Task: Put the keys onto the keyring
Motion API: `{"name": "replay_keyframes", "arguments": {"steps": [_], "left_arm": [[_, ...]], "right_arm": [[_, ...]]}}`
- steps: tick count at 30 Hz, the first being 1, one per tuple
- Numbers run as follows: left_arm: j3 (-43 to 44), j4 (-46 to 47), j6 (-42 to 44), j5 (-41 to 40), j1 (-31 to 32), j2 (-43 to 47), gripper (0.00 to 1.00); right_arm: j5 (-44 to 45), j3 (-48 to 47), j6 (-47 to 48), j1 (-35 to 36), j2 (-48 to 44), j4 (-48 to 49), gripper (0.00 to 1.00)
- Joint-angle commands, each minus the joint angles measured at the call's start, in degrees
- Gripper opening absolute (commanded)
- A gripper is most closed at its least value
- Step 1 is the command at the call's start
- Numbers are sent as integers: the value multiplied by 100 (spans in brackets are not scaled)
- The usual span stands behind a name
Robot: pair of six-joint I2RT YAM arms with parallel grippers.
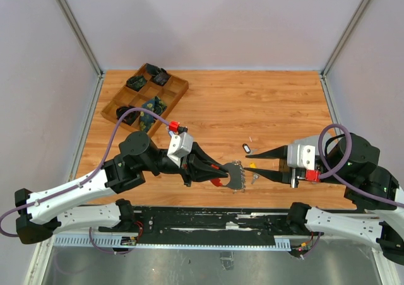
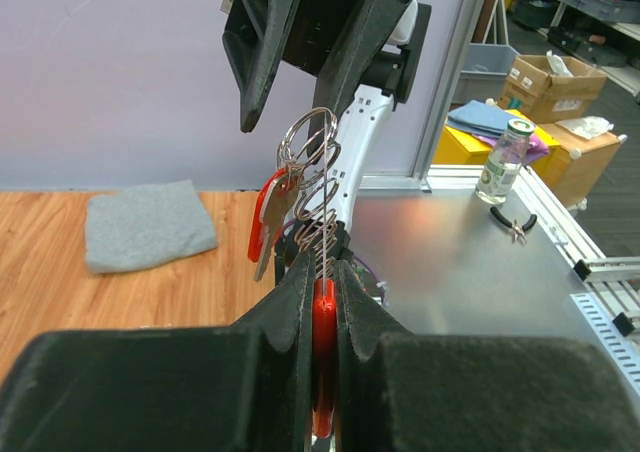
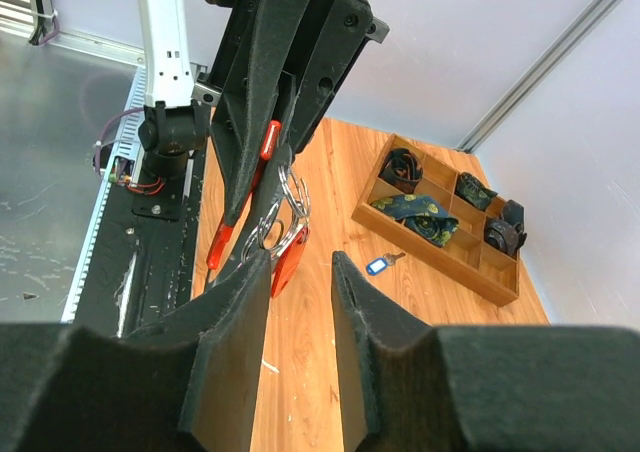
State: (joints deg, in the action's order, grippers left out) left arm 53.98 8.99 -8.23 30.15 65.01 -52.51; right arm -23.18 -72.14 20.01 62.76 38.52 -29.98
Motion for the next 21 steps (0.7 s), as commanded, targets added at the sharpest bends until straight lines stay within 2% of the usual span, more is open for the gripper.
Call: {"name": "replay_keyframes", "arguments": {"steps": [1, 21], "left_arm": [[131, 287, -30, 43, 28, -5, 1], [87, 251, -32, -43, 22, 83, 1]], "right_arm": [[-125, 72, -41, 57, -38, 248, 32], [-81, 153, 92, 58, 24, -140, 35]]}}
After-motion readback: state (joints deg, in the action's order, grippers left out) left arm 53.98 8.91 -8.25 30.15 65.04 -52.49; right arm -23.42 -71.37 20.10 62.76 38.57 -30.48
